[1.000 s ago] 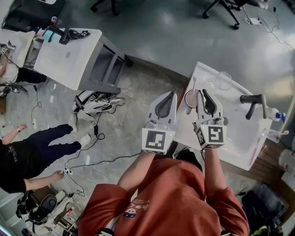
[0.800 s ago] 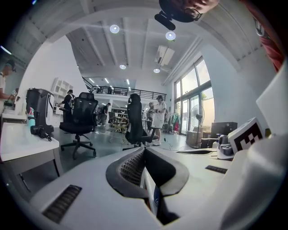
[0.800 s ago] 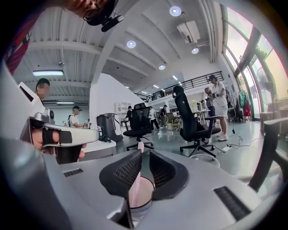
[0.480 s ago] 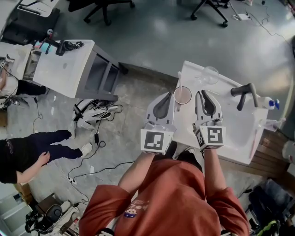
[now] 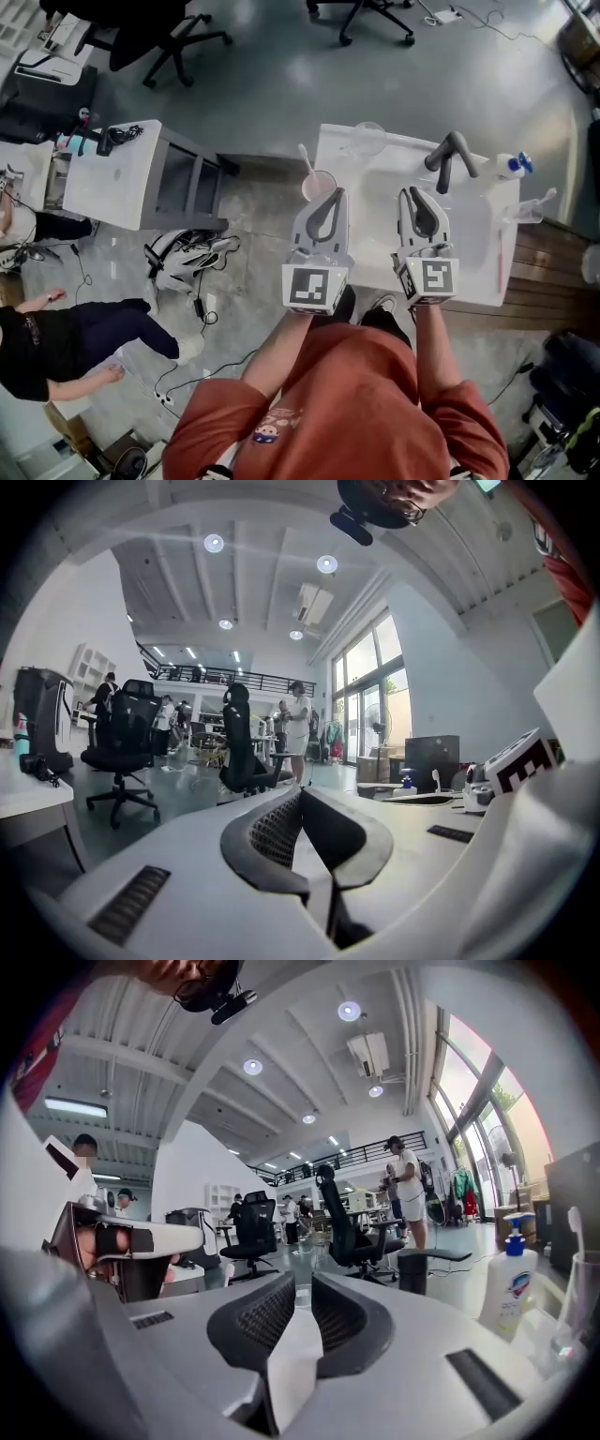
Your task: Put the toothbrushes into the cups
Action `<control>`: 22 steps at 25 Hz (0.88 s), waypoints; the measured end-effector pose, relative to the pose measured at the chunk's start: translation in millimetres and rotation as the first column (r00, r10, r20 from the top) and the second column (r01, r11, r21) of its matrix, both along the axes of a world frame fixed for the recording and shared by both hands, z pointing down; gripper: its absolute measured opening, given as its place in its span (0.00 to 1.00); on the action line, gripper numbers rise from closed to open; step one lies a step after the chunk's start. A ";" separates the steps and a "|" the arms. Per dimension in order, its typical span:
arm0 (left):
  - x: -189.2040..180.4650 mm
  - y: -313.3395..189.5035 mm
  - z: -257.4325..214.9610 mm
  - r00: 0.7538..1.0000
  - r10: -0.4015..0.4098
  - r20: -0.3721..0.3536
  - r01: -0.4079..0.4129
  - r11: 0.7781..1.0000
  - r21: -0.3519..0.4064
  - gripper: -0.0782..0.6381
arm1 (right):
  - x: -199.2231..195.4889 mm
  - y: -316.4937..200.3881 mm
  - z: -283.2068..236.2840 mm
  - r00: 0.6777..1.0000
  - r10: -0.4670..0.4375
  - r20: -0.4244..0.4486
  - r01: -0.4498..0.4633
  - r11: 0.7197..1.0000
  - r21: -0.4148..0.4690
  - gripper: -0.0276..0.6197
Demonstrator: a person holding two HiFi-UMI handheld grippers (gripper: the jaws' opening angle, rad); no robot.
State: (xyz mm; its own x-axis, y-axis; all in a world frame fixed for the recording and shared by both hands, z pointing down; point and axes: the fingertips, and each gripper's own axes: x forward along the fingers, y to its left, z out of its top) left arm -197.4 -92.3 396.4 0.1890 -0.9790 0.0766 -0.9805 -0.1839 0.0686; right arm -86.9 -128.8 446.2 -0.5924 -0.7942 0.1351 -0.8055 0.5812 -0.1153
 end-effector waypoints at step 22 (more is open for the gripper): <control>273.2 27.0 -34.9 0.972 0.223 0.071 -0.224 0.975 0.011 0.13 | 322.8 59.6 -29.4 0.948 0.317 0.025 -0.318 0.948 0.010 0.14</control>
